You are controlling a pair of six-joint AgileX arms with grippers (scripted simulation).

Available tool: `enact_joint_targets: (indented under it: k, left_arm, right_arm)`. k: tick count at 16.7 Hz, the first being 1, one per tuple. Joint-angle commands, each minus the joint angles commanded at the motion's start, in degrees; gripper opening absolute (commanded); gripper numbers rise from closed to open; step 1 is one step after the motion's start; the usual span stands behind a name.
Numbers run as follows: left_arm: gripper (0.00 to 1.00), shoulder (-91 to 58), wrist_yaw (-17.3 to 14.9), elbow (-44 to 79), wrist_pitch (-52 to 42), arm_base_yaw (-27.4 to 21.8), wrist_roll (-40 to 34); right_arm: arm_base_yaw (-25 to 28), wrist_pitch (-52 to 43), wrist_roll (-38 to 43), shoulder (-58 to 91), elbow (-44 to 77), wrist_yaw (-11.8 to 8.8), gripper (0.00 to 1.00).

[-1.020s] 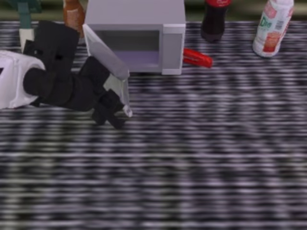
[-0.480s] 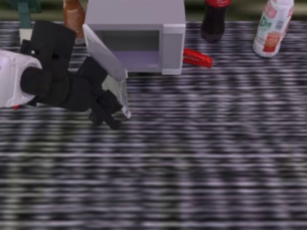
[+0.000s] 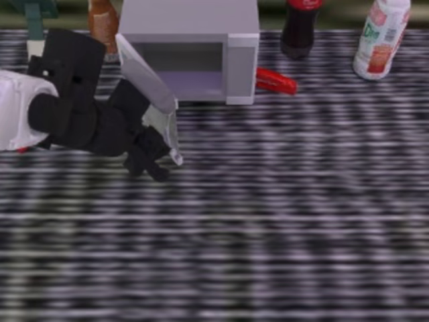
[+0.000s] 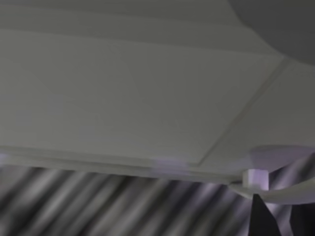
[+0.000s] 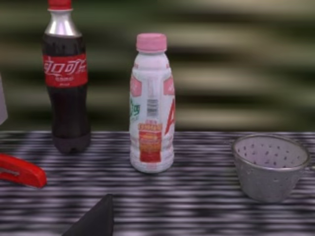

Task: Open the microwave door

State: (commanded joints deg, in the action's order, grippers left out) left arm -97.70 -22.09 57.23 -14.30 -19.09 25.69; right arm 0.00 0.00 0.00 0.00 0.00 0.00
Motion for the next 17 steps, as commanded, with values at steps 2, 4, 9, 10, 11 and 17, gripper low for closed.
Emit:
enact_joint_targets:
  k: [2, 4, 9, 10, 11, 17]
  left_arm:
    - [0.00, 0.0, 0.0, 0.0, 0.0, 0.0, 0.0]
    - [0.00, 0.0, 0.0, 0.0, 0.0, 0.0, 0.0]
    - [0.00, 0.0, 0.0, 0.0, 0.0, 0.0, 0.0]
    - [0.00, 0.0, 0.0, 0.0, 0.0, 0.0, 0.0]
    - [0.00, 0.0, -0.3, -0.3, -0.1, -0.3, -0.2]
    - [0.00, 0.1, -2.2, 0.2, -1.5, 1.4, 3.3]
  right_arm:
    - [0.0, 0.0, 0.0, 0.0, 0.0, 0.0, 1.00]
    - [0.0, 0.0, 0.0, 0.0, 0.0, 0.0, 1.00]
    - [0.0, 0.0, 0.0, 0.0, 0.0, 0.0, 1.00]
    - [0.0, 0.0, 0.0, 0.0, 0.0, 0.0, 1.00]
    - [0.0, 0.0, 0.0, 0.0, 0.0, 0.0, 1.00]
    - [0.0, 0.0, 0.0, 0.0, 0.0, 0.0, 1.00]
